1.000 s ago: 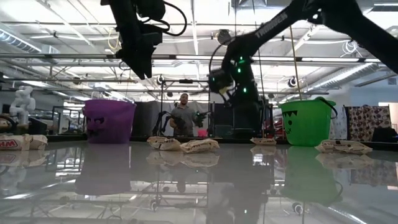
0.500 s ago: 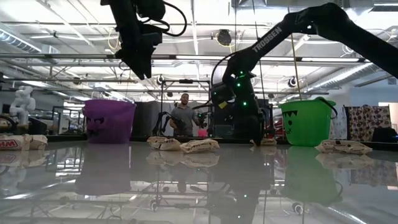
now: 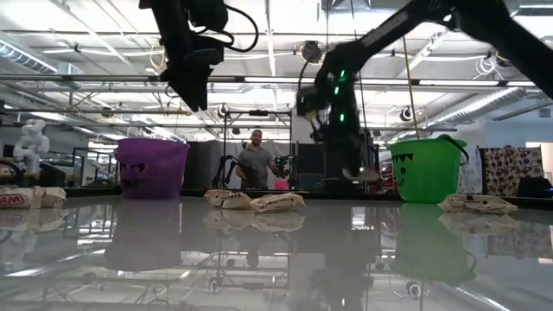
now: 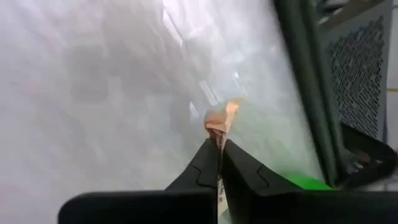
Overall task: Sort candy by brand, put in halloween buckets
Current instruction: Put the white candy into the green bucket
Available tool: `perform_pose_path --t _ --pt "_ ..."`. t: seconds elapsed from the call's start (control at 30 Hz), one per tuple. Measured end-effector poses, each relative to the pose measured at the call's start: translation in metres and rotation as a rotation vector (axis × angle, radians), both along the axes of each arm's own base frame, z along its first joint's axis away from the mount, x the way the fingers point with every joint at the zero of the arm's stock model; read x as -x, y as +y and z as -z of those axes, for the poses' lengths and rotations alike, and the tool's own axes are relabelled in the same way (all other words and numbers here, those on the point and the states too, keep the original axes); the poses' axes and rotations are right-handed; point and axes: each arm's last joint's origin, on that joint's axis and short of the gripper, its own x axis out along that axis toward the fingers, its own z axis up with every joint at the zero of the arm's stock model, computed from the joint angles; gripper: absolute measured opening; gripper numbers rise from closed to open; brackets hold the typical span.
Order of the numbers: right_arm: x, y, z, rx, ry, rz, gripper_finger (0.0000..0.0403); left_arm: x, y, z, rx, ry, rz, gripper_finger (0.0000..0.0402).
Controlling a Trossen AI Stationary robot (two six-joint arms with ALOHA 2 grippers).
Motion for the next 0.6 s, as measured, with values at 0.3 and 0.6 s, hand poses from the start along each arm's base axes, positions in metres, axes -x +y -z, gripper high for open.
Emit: perform_pose_path --t 0.3,0.6 --pt "0.039 0.020 -0.104 0.155 -0.244 0.112 0.0002 0.016 0.003 0.002 0.036 0.108 -0.001 0.0200" --pt "0.098 0.017 -0.153 0.284 -0.267 0.282 0.0002 0.023 -0.007 0.000 0.053 0.171 -0.018 0.0200"
